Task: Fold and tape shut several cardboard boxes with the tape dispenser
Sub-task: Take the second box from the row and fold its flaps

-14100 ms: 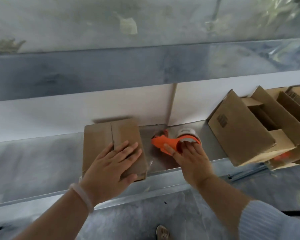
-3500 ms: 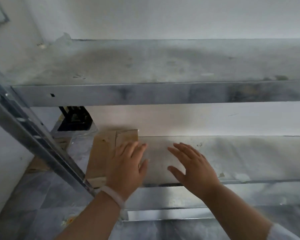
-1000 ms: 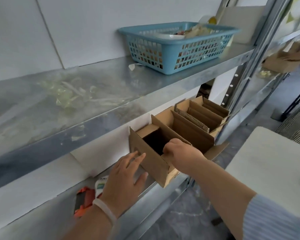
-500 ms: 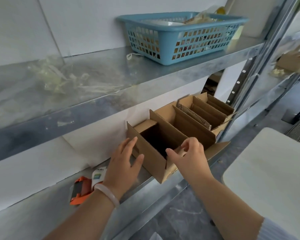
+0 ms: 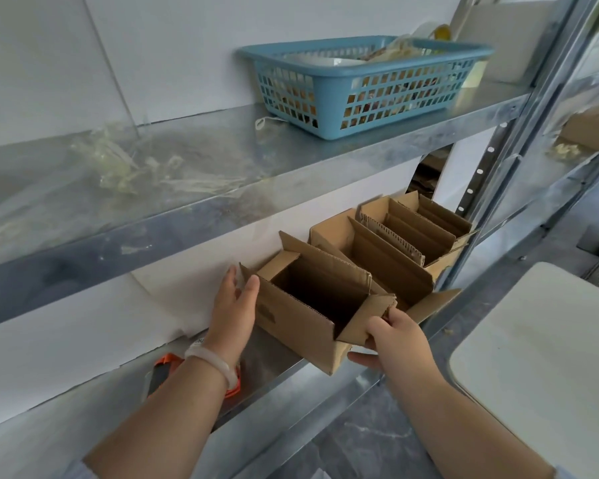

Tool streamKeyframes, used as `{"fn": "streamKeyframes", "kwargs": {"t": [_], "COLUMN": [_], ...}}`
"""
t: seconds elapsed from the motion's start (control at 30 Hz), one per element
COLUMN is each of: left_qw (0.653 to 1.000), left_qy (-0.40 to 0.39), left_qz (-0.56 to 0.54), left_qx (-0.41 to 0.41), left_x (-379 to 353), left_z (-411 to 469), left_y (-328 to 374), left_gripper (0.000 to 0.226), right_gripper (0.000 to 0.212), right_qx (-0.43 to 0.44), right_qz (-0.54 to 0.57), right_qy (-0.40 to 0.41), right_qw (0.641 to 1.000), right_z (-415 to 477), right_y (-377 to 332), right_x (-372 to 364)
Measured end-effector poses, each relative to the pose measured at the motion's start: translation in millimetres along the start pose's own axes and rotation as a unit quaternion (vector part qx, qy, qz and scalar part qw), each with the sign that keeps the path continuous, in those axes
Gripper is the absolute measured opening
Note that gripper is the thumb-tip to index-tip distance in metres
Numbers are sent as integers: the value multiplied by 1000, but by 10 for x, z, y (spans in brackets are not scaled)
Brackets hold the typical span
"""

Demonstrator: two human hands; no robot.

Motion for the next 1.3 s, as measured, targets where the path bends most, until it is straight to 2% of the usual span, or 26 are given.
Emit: {"fn": "streamKeyframes", "kwargs": {"t": [0.17, 0.33, 0.43, 0.57, 0.7, 0.8, 1.0, 1.07, 1.17, 1.3], "left_qw": [999, 992, 974, 948, 924, 904, 851, 843, 849, 838], "left_qy": [27, 69, 143, 181, 274, 341, 436, 449, 445, 432], "left_qz": [-46, -82, -146, -234, -238, -229, -287, -293, -285, -334], "left_qx": [-10, -69, -95, -115, -119, -121, -62, -43, -21, 15], "left_x": [73, 124, 349, 605, 1005, 1339, 2045, 2273, 2562, 2882], "left_z": [-110, -330, -489, -772, -1196, -1576, -2305, -2525, -2773, -2990], "left_y": [60, 258, 305, 308, 246, 125, -436, -643, -856, -1203], "left_gripper": [50, 45, 31, 33, 25, 26, 32, 29, 24, 26], "right_gripper": [31, 36, 38, 33, 35, 28, 24, 23, 22, 19], "right_qx": [46, 77, 97, 124, 126, 106, 63, 42, 17, -14], "right_qz": [112, 172, 197, 180, 162, 149, 122, 103, 50, 14], "right_qy": [-24, -50, -82, -151, -214, -264, -375, -390, -379, -372], "right_qw": [992, 981, 972, 964, 955, 947, 917, 914, 924, 928], "right_z": [-162, -321, -409, -491, -550, -612, -880, -947, -997, -1099], "right_y": [-124, -294, -434, -676, -764, -716, -505, -364, -118, 152], "right_x": [110, 191, 213, 42, -354, -762, -1748, -2079, -2505, -3024]}}
Point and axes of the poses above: each hand's wrist, its own z-axis towards the middle knuckle, its own x-axis out of the back of the hand, y = z × x, the point moved 10 cm from there along z, towards the middle knuckle, and after that the axes turned 10 degrees about -y, right-handed, at the moved point
